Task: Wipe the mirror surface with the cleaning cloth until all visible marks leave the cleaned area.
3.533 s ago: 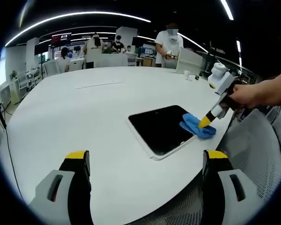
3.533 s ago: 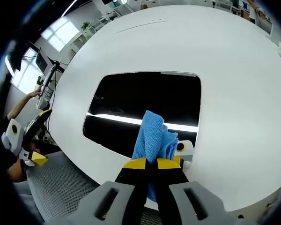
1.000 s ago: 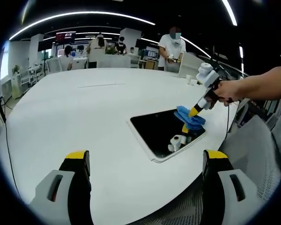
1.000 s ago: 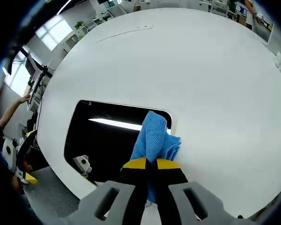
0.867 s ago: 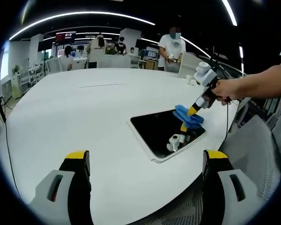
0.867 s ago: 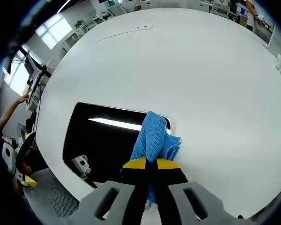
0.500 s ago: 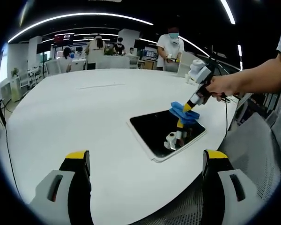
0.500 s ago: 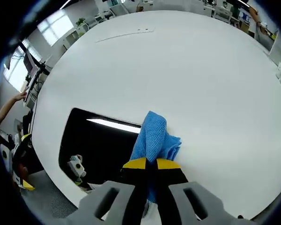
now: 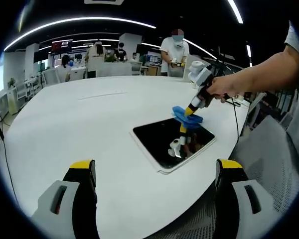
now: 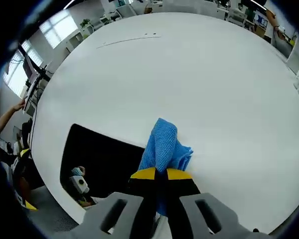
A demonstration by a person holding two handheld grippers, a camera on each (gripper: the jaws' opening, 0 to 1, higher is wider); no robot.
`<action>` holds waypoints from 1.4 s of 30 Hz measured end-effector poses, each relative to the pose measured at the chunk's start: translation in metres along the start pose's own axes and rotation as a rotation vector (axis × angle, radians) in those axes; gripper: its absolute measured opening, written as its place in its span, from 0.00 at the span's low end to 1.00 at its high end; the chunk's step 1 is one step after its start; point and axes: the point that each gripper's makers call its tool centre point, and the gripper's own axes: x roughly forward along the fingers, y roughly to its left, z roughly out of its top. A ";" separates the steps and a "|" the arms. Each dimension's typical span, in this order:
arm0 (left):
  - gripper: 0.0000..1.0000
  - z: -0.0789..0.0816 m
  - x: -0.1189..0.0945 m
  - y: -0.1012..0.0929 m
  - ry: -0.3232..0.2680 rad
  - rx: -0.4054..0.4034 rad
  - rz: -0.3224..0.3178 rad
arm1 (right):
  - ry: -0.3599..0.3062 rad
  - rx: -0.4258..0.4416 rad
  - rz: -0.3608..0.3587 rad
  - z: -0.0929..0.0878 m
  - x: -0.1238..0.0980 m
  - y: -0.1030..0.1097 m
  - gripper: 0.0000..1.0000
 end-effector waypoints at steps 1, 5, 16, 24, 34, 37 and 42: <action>0.99 0.000 0.000 0.000 0.002 -0.002 -0.001 | 0.000 0.003 0.001 0.001 0.000 0.000 0.00; 0.99 -0.002 0.000 0.000 0.011 -0.011 -0.001 | -0.002 0.005 0.001 0.002 0.001 0.000 0.00; 0.99 -0.004 -0.001 0.002 0.025 -0.029 0.011 | -0.018 0.015 0.015 0.002 0.001 -0.001 0.00; 0.99 -0.001 -0.002 0.009 -0.006 -0.118 0.031 | -0.093 0.001 0.024 0.002 -0.040 -0.006 0.00; 0.99 -0.007 -0.001 0.002 0.033 -0.058 0.014 | -0.054 0.030 0.012 -0.045 -0.059 -0.053 0.00; 0.99 -0.005 -0.001 0.001 0.030 -0.042 0.008 | -0.033 0.039 -0.007 -0.059 -0.053 -0.064 0.01; 0.99 -0.007 -0.002 0.007 0.037 -0.063 0.032 | 0.011 0.041 -0.023 -0.085 -0.038 -0.072 0.01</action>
